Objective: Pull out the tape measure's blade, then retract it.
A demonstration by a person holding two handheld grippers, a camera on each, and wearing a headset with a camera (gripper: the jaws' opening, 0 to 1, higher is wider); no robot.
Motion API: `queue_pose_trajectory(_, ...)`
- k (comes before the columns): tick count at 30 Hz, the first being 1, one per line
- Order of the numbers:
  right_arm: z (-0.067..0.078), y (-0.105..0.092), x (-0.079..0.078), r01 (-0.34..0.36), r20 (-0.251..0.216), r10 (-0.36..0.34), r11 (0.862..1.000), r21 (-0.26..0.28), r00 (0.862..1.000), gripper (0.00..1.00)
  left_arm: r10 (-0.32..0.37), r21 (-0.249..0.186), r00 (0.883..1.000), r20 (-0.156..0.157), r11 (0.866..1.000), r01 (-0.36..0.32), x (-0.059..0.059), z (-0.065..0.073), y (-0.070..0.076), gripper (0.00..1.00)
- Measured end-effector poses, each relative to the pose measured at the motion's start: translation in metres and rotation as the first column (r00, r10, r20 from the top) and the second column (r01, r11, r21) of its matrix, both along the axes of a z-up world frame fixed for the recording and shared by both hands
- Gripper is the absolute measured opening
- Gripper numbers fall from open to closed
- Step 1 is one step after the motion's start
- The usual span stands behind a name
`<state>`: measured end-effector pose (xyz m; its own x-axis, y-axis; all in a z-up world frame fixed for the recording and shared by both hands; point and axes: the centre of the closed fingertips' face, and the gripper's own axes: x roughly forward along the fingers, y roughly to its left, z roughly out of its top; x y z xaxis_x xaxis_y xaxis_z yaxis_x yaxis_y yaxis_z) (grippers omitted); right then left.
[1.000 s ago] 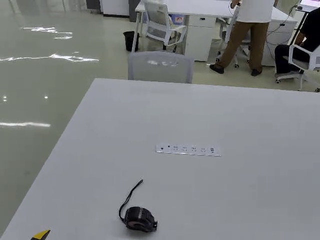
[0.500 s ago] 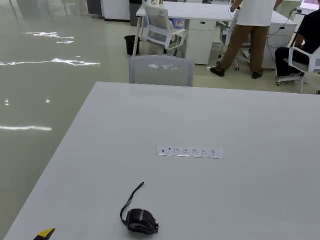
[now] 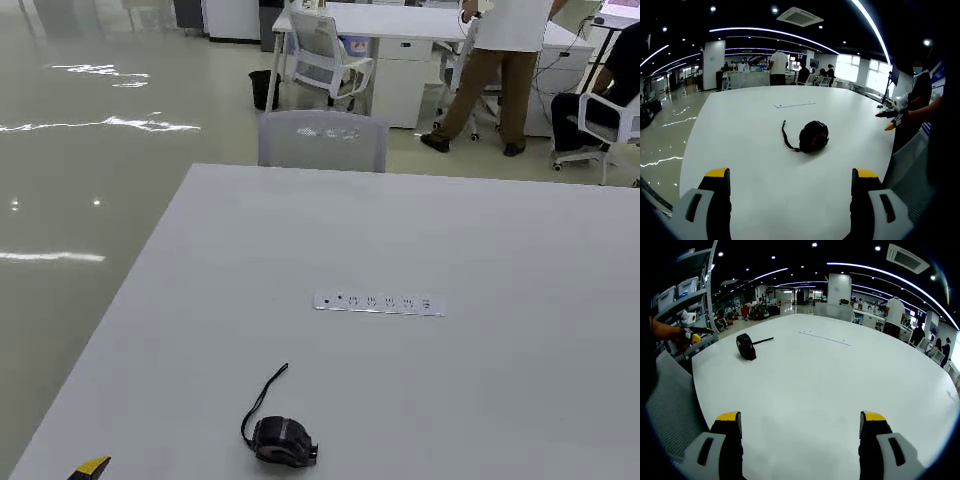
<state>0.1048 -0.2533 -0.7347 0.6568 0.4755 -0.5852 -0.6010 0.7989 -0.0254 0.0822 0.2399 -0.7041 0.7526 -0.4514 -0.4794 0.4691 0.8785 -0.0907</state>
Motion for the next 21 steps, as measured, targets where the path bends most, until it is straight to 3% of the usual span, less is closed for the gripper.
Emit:
queue_pose_trajectory(4,0.0053,0.0061,-0.0026,-0.01,0.009,0.01,1.0,-0.003,1.0,1.0,0.003,-0.005,1.0,-0.003,1.0,-0.003,-0.0002,-0.0005,0.0018,0.99)
queue_pose_trajectory(21,0.004,0.0047,-0.0048,-0.004,-0.003,0.004,1.0,0.005,1.0,1.0,0.003,-0.012,1.0,0.001,1.0,-0.003,0.0005,-0.0034,0.0092,0.99)
